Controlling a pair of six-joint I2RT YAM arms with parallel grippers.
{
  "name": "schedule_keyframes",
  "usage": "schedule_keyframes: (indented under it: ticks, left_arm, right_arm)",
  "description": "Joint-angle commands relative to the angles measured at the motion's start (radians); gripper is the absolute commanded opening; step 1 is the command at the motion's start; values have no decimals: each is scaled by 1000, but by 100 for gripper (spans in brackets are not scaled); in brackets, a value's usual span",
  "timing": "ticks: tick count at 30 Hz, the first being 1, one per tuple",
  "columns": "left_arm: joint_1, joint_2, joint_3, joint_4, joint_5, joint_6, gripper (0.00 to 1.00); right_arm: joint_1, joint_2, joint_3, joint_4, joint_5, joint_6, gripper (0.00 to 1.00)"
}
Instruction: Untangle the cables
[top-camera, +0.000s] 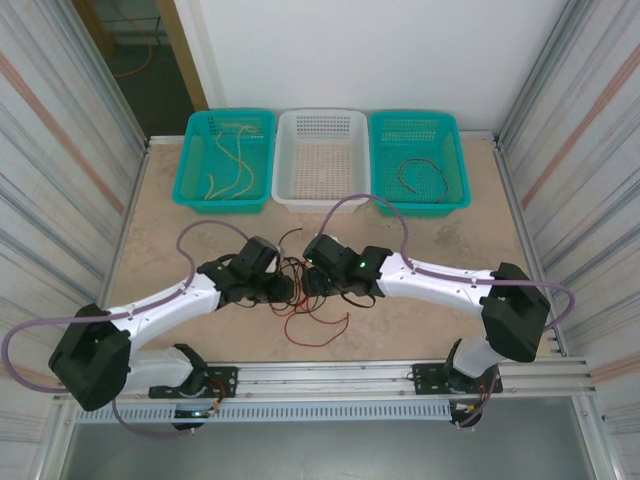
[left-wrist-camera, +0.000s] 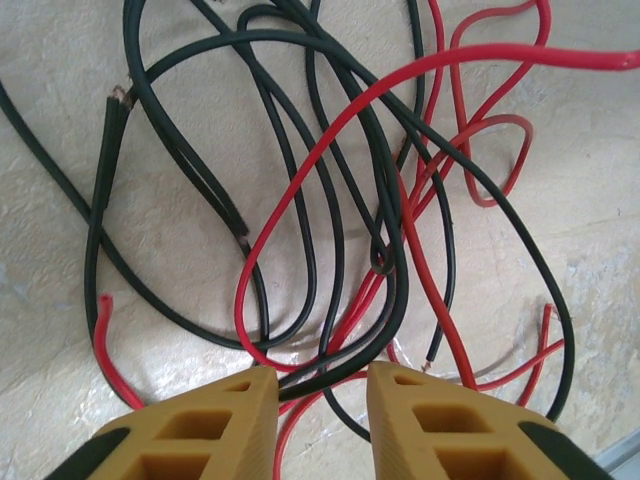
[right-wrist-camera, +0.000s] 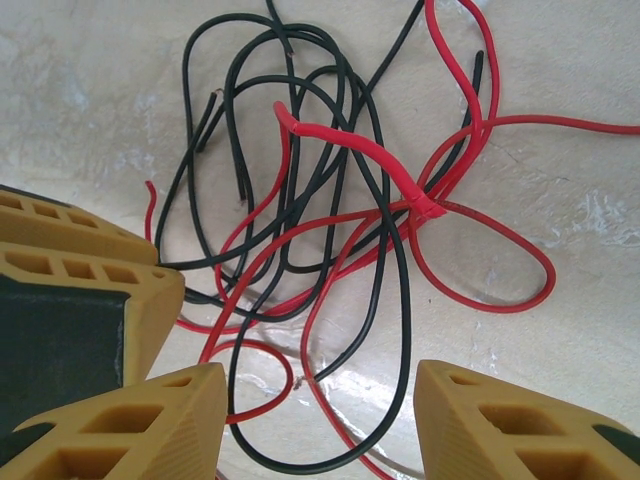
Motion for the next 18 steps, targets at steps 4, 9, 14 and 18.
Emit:
schedule_keyframes:
  ticks: [4,9,14,18]
  left_arm:
    - [-4,35,11,33,-20,47,22]
    - [-4,4,49,-17,1,61,3]
    - [-8,-156,183,-136,38,106,0]
    - [-8,-247,323,-210,63,157,0]
  right_arm:
    - [5,13,-1,-13,22,31,51]
    - [0,-4,-5,-24,39,28,51]
    - [-12,-30,-8,-38,54,23,51]
    - [-36,-45,-16,-35,49,22,52]
